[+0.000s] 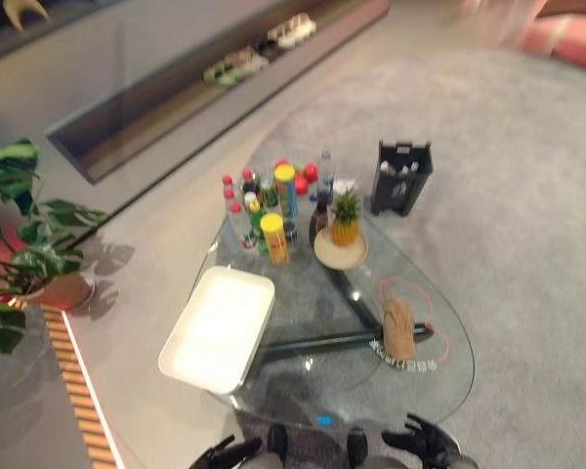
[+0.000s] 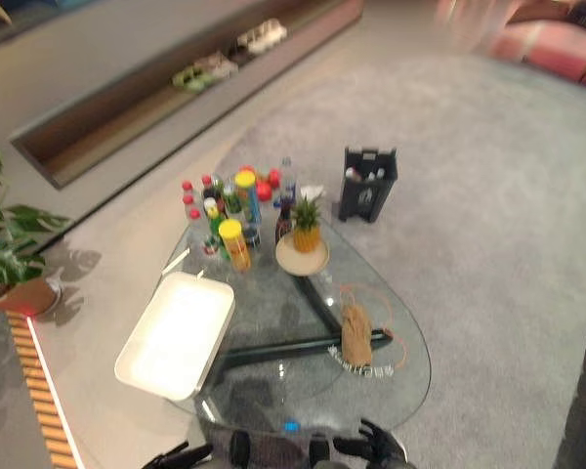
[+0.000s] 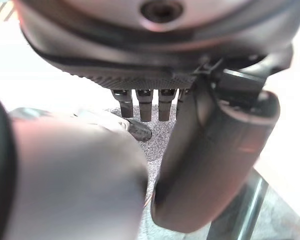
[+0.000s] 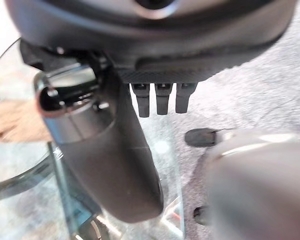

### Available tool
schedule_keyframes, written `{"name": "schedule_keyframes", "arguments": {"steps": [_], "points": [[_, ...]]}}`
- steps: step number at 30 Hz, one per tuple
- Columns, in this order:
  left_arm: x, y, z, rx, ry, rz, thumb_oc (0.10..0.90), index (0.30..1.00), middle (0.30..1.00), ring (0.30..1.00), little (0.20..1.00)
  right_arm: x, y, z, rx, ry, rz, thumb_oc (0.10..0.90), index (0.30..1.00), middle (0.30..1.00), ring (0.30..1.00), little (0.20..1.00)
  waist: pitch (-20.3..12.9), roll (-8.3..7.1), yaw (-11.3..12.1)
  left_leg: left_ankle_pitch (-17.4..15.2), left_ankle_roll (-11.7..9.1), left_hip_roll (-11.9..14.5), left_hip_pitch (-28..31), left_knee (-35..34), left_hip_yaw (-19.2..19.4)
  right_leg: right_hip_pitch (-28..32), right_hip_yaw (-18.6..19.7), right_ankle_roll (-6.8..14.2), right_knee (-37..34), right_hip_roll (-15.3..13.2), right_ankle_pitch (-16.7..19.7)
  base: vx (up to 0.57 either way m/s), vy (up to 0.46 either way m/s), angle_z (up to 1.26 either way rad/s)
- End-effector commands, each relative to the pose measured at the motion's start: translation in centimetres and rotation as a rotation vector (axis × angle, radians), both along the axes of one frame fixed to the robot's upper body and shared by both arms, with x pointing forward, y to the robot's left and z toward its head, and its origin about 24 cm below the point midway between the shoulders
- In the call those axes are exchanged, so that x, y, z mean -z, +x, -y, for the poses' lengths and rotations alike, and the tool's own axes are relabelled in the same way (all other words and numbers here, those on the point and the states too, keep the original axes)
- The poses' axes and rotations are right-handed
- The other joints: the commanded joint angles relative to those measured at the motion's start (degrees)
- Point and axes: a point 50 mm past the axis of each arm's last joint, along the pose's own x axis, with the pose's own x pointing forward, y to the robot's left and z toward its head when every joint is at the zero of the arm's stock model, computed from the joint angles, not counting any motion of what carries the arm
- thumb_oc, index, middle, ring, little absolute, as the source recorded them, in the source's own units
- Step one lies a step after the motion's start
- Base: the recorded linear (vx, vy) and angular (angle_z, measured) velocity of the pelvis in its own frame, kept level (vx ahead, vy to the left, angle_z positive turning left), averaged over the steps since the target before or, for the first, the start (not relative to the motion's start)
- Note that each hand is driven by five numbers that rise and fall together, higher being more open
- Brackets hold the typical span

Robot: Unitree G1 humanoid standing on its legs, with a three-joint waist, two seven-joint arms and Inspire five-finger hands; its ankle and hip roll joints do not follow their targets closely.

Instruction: Wipe the table with a cloth and put it in the basket.

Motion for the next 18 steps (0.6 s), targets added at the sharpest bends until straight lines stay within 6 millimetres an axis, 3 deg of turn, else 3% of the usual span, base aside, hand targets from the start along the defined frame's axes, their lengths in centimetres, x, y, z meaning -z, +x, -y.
{"name": "schedule_keyframes", "arguments": {"steps": [1, 7, 8, 18], "points": [[-0.1, 1.2, 1.3, 0.009, -0.012, 0.032, 0.8, 0.9, 0.9, 0.9, 0.9, -2.2, 3.3, -0.3, 0.025, -0.027, 0.163, 0.8, 0.9, 0.9, 0.9, 0.9, 1.9, -2.4, -1.2, -4.5, 2.0, -4.4, -2.9, 6.1, 1.0, -4.2, -2.9, 1.2, 5.8, -2.1, -1.2, -0.04, 0.006, 0.02], [-0.7, 2.4, 1.1, 0.0, -0.001, 0.075, 0.8, 0.9, 0.9, 0.9, 0.9, -5.6, 6.5, -0.8, 0.011, -0.123, 0.345, 0.8, 0.9, 0.9, 0.9, 0.9, 5.5, -2.33, -1.6, -3.9, 2.2, -5.2, -6.8, 7.6, 0.8, -8.3, -2.5, 1.0, 7.8, -1.9, -0.8, -0.07, 0.0, 0.01], [-0.9, 2.9, 1.0, 0.0, 0.002, 0.092, 0.8, 0.9, 0.9, 0.9, 0.9, -7.0, 7.5, -0.8, 0.009, -0.184, 0.402, 0.8, 0.9, 0.9, 0.9, 0.9, 6.7, -2.35, -1.8, -3.8, 2.2, -5.5, -8.7, 9.0, 0.8, -10.2, -2.4, 0.9, 8.9, -1.9, -0.7, -0.07, -0.001, 0.02], [-1.9, 4.5, 0.8, -0.023, -0.021, 0.178, 0.8, 0.9, 0.9, 0.9, 0.9, -14.5, 10.8, -0.4, 0.047, -0.421, 0.74, 0.8, 0.9, 0.9, 0.9, 0.9, 11.5, -1.86, -2.5, -4.9, 2.2, -6.2, -16.4, 15.9, 0.6, -17.6, -2.0, 0.4, 14.4, -2.2, -1.2, -0.04, 0.011, 0.02]]}}
